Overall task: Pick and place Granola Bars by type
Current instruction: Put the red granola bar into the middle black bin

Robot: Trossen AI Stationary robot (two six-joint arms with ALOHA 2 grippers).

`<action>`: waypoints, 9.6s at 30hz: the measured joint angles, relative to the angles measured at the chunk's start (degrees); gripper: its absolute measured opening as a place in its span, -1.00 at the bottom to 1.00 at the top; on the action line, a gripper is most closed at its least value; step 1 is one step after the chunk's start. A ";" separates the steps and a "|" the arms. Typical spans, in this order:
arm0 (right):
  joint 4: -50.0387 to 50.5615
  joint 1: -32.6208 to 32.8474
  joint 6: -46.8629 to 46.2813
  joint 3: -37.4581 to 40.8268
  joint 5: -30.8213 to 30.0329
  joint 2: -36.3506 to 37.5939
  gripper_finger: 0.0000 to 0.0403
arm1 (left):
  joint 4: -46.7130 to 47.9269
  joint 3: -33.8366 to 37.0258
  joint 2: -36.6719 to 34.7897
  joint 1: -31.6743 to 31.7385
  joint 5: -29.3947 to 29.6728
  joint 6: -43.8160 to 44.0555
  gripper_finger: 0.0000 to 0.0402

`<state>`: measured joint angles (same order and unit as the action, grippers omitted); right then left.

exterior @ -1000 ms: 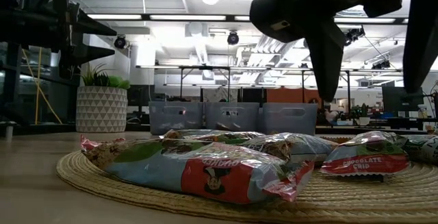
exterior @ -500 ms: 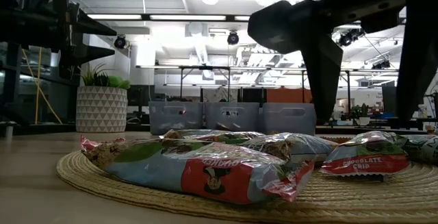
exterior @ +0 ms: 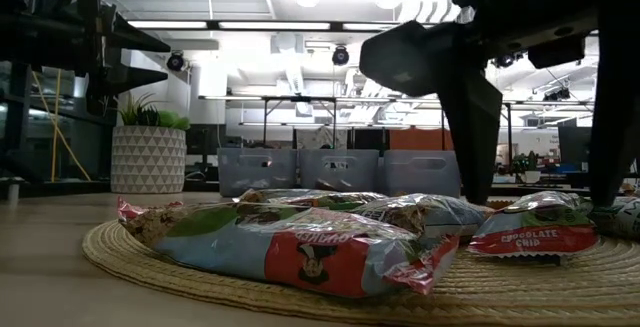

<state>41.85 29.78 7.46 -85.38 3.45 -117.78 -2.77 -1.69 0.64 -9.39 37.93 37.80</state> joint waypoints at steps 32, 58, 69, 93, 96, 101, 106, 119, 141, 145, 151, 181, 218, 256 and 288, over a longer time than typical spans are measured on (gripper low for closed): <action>-0.06 0.00 -4.98 -0.15 -2.21 -3.60 -0.58 | 0.01 0.00 0.00 -0.02 -0.31 0.00 0.05; -7.20 0.00 -13.29 0.09 1.62 -2.71 -0.63 | -0.04 0.00 0.00 0.00 -0.26 0.00 0.05; -12.75 0.00 -13.62 0.07 7.25 -2.55 -0.63 | -0.04 0.00 0.00 -0.01 -0.26 0.00 0.05; -53.20 -5.09 -13.49 -0.09 -0.48 11.73 -0.64 | -0.04 0.00 0.01 -0.01 -0.29 0.00 0.05; -57.07 -5.19 -13.17 -0.09 -1.48 13.21 -0.63 | -0.02 0.00 0.00 -0.02 -0.31 0.00 0.05; -60.66 -5.14 -10.07 -0.09 -5.47 15.11 -0.63 | -0.04 0.00 0.01 -0.02 -0.31 0.00 0.05; -64.34 -5.84 -6.70 -0.09 -12.63 16.39 -0.63 | -0.04 0.00 0.02 0.00 -0.33 0.00 0.05; -79.85 -11.79 1.15 -0.09 -32.14 18.65 -0.63 | -0.04 0.00 0.02 -0.02 -0.46 0.00 0.05; -52.59 -38.73 -22.67 -3.56 -54.24 18.19 -0.63 | -0.04 0.00 0.00 0.00 -0.48 0.00 0.05; -43.09 -43.96 -34.91 -3.56 -49.73 16.34 -0.63 | -0.06 0.00 0.02 -0.02 -0.46 0.00 0.05; -37.55 -50.48 -43.34 -3.54 -39.78 10.76 -0.63 | -0.04 0.00 0.00 0.00 -0.46 0.00 0.05; -12.87 -57.90 -58.95 -3.37 -21.90 2.91 -0.38 | -0.06 0.00 0.02 0.00 -0.42 0.00 0.05; -51.22 -45.75 -23.26 -3.39 9.48 23.62 -0.06 | -0.04 0.00 0.02 -0.02 -0.42 0.00 0.05; -49.97 3.67 -22.86 -5.91 -45.43 12.89 -0.07 | -0.04 0.00 0.02 0.00 -0.44 0.00 0.05; -3.45 -7.01 -63.85 -22.89 -2.27 -8.02 -0.07 | 0.22 0.00 0.11 -0.02 -0.46 0.00 0.05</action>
<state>38.40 22.77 -56.38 -108.28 1.18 -125.80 -2.55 -1.69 0.75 -9.41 37.47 37.80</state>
